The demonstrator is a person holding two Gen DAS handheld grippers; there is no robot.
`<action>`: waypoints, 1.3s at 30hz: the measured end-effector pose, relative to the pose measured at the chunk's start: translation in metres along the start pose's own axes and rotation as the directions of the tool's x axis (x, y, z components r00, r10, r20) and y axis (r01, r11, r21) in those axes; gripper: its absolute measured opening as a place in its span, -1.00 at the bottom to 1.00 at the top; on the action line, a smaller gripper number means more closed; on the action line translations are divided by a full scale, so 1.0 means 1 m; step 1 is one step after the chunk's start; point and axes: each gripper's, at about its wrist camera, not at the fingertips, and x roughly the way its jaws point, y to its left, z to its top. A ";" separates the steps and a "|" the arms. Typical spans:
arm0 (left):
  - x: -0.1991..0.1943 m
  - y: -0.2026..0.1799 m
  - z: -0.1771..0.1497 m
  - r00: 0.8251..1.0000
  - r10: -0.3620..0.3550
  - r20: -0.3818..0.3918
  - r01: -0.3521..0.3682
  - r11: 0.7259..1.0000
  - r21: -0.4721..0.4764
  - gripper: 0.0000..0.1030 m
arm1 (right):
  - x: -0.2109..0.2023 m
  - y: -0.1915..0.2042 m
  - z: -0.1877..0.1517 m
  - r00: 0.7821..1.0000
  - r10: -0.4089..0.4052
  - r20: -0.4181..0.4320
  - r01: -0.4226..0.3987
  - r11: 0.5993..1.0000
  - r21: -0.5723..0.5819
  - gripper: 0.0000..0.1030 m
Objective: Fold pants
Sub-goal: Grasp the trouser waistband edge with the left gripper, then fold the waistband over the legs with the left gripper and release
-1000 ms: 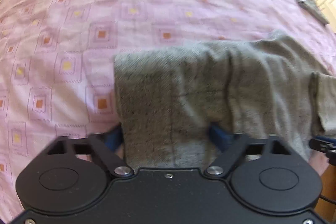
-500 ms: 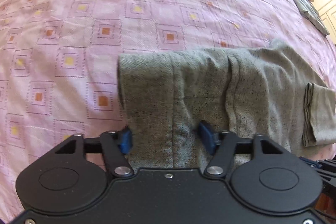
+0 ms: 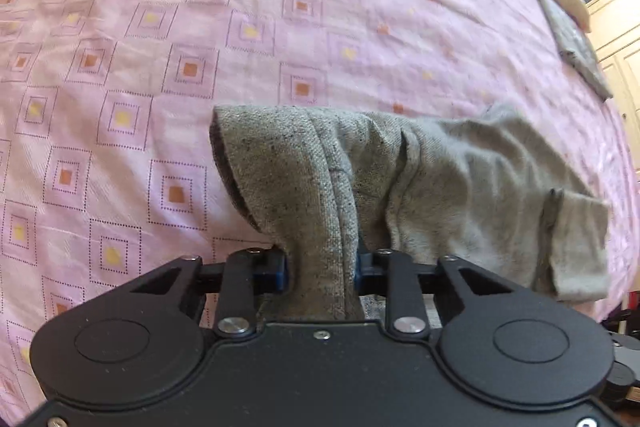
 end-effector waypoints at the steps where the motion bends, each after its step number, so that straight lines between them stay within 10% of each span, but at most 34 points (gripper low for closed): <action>1: -0.007 -0.004 0.001 1.000 -0.002 0.008 0.002 1.000 0.014 -0.36 | -0.002 -0.001 0.001 1.000 0.003 0.007 -0.003 1.000 0.002 -0.84; 20: -0.069 -0.122 -0.002 0.982 0.127 0.139 -0.135 0.990 0.050 -0.45 | 0.019 -0.028 -0.020 0.988 0.133 -0.082 -0.141 0.986 -0.092 -0.90; 29: -0.064 -0.258 -0.005 0.963 0.168 0.211 -0.202 0.968 0.152 -0.48 | -0.027 -0.113 0.002 0.914 0.404 -0.024 -0.404 0.914 -0.017 -0.88; 39: 0.043 -0.406 -0.019 0.993 0.061 0.098 -0.086 0.955 0.283 -0.22 | -0.036 -0.235 0.022 0.969 0.224 0.108 -0.234 0.968 0.090 -0.87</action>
